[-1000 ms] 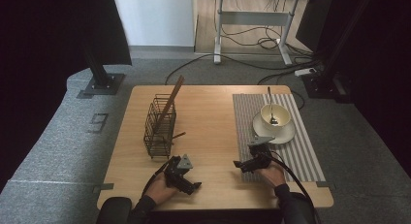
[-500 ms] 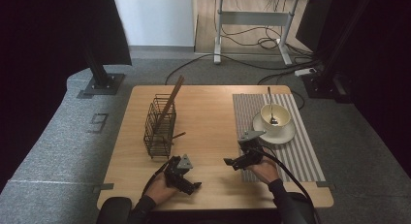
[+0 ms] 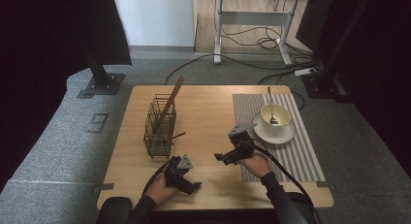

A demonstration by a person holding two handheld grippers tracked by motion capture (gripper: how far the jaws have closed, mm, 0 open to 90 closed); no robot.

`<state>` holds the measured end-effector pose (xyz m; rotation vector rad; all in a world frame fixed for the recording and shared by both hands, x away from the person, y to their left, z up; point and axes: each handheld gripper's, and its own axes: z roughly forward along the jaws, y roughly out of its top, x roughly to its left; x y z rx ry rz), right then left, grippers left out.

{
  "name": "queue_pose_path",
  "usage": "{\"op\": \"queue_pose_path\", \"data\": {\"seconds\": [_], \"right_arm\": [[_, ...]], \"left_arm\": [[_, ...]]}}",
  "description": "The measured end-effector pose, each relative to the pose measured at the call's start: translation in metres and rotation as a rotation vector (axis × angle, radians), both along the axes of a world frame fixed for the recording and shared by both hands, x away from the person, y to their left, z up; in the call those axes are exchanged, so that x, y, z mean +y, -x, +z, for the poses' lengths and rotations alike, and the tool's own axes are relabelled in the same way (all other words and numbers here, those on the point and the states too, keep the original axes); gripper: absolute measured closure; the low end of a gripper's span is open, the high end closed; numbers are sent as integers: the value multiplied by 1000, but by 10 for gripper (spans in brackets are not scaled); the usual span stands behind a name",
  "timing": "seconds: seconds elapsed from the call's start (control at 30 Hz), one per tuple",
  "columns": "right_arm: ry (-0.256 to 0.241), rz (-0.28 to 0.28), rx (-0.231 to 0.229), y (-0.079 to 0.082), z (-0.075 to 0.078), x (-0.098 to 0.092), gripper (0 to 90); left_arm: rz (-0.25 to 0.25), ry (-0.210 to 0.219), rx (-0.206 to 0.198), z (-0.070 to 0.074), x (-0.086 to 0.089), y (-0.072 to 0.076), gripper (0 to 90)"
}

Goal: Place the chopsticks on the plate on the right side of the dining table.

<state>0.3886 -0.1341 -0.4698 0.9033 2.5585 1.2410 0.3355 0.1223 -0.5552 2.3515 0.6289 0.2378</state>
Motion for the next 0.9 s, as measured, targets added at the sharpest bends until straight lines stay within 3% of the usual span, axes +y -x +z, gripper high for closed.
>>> {"op": "queue_pose_path", "data": {"seconds": [0.17,0.33,0.9], "right_arm": [[-23,26,4,-3,9,13,0],[-11,42,-27,-5,22,26,6],[7,121,-41,-7,46,72,16]], "left_arm": [[3,-1,1,0,0,0,0],[3,-1,1,0,0,0,0],[2,-3,2,0,0,0,0]]}}
